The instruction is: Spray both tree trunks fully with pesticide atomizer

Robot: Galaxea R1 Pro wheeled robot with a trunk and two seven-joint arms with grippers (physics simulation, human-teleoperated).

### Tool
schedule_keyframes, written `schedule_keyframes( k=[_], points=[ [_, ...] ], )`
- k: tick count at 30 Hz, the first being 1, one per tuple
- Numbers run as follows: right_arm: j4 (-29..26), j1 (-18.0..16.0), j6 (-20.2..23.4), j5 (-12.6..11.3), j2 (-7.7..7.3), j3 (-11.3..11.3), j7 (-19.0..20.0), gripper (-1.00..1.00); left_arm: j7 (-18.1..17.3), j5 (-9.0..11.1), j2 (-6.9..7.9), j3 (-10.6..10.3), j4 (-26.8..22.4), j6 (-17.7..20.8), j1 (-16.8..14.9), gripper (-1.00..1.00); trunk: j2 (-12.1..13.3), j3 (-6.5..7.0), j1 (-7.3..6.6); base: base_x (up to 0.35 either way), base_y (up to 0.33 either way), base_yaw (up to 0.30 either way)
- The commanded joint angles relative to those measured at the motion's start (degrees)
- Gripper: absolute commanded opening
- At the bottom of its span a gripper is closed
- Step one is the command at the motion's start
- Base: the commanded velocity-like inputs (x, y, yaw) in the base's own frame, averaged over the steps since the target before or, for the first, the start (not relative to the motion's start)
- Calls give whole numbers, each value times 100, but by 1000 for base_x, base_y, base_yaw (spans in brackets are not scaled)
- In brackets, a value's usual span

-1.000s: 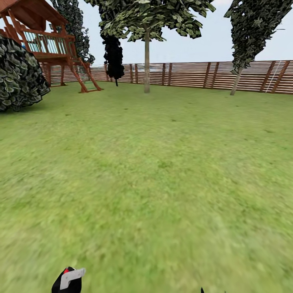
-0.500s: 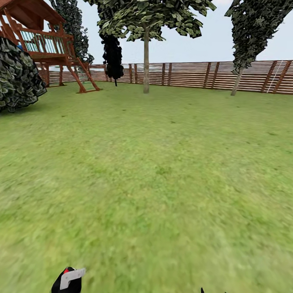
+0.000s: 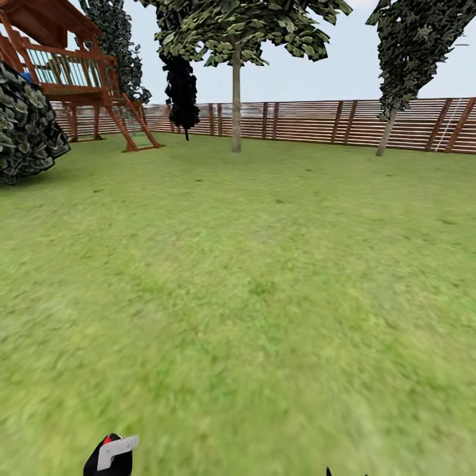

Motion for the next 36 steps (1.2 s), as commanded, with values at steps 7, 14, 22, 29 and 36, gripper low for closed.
schedule_keyframes(
  k=[7, 14, 22, 29, 36],
  points=[
    [-1, 0, -2, 0, 2, 0, -1, 100, 2, -1, 0, 1, 2, 4, 0, -100, 0, 0, 0, 307, -129, 0],
    [0, 0, 0, 0, 2, 0, 2, 100, 2, -1, 0, 1, 0, -1, 0, -100, 0, 0, 0, 313, -118, 0],
    [0, 0, 0, 0, 0, 0, 1, 100, 2, -1, 0, 1, 5, 0, 5, -100, 0, 0, 0, 338, -8, 0],
    [0, 0, -1, 0, 1, 0, 2, 100, 2, -1, 14, 1, 8, 1, 7, -100, 0, 0, 0, 340, 0, 0],
    [0, 0, 0, 0, 2, 0, 1, 100, 2, -1, 18, 1, 8, 0, 2, -100, 0, 0, 0, 340, 0, 0]
  ],
)
